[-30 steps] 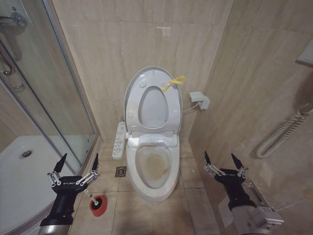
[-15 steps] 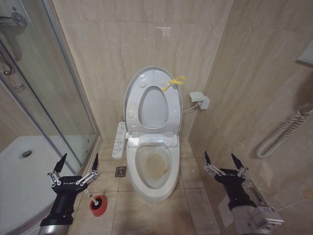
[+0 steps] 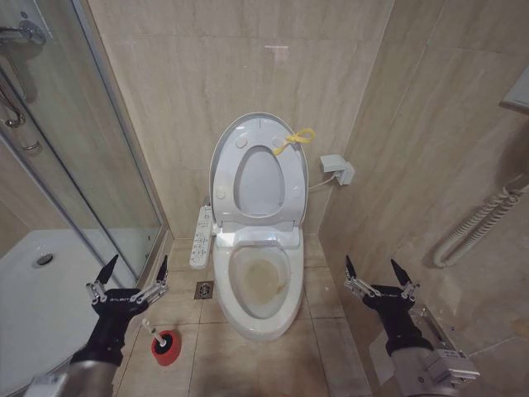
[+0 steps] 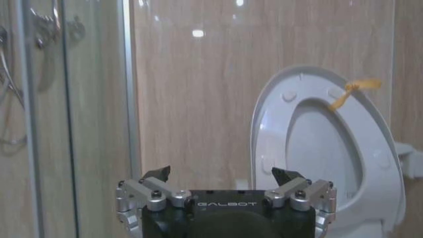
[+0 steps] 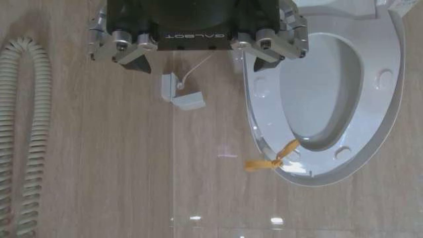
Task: Open the toilet lid, clean the toilet bowl with a toilet brush, close the toilet lid, and flush.
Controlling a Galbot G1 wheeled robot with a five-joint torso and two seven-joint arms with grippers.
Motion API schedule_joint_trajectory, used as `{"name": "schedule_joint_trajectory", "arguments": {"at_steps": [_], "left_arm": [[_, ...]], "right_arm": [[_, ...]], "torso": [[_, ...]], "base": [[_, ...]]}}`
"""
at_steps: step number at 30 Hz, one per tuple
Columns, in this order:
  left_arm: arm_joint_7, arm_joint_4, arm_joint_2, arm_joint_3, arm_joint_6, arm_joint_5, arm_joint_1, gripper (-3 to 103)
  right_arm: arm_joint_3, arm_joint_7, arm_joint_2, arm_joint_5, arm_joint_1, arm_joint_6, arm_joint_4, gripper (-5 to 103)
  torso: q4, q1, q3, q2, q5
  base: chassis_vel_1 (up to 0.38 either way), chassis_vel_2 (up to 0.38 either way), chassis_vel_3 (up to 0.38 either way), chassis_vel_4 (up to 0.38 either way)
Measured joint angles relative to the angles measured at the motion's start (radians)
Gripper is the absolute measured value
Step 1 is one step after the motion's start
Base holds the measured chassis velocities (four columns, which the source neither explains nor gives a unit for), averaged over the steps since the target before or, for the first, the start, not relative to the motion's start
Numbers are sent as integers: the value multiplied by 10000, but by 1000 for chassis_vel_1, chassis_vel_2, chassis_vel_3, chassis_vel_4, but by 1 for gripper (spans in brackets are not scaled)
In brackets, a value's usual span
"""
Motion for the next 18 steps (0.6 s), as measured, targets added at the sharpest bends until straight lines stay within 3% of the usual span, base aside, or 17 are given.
{"name": "schedule_joint_trajectory", "arguments": {"at_steps": [7, 8, 10, 11, 13, 15, 18], "left_arm": [[129, 29, 584, -422, 1776, -1012, -796, 100], [129, 29, 584, -422, 1776, -1012, -796, 100], [182, 41, 815, -593, 2487, -1415, -1121, 100], [182, 41, 815, -593, 2487, -1415, -1121, 100], [240, 56, 1075, -779, 3291, -1872, -1481, 100], [256, 61, 1161, -837, 3538, -2010, -1591, 100], [328, 79, 1502, -1087, 4565, -2598, -2058, 100]], "right_arm": [[0, 0, 0, 0, 0, 0, 0, 100], [0, 0, 0, 0, 0, 0, 0, 100], [0, 0, 0, 0, 0, 0, 0, 100], [0, 0, 0, 0, 0, 0, 0, 100], [0, 0, 0, 0, 0, 0, 0, 100], [0, 0, -1, 0, 0, 0, 0, 100], [0, 0, 0, 0, 0, 0, 0, 100]], "torso": [[-1, 0, 0, 0, 0], [-1, 0, 0, 0, 0], [0, 0, 0, 0, 0], [0, 0, 0, 0, 0], [0, 0, 0, 0, 0], [1, 0, 0, 0, -1], [-2, 0, 0, 0, 0]], "base": [[0, 0, 0, 0], [0, 0, 0, 0], [0, 0, 0, 0], [0, 0, 0, 0], [0, 0, 0, 0], [0, 0, 0, 0], [0, 0, 0, 0]]}}
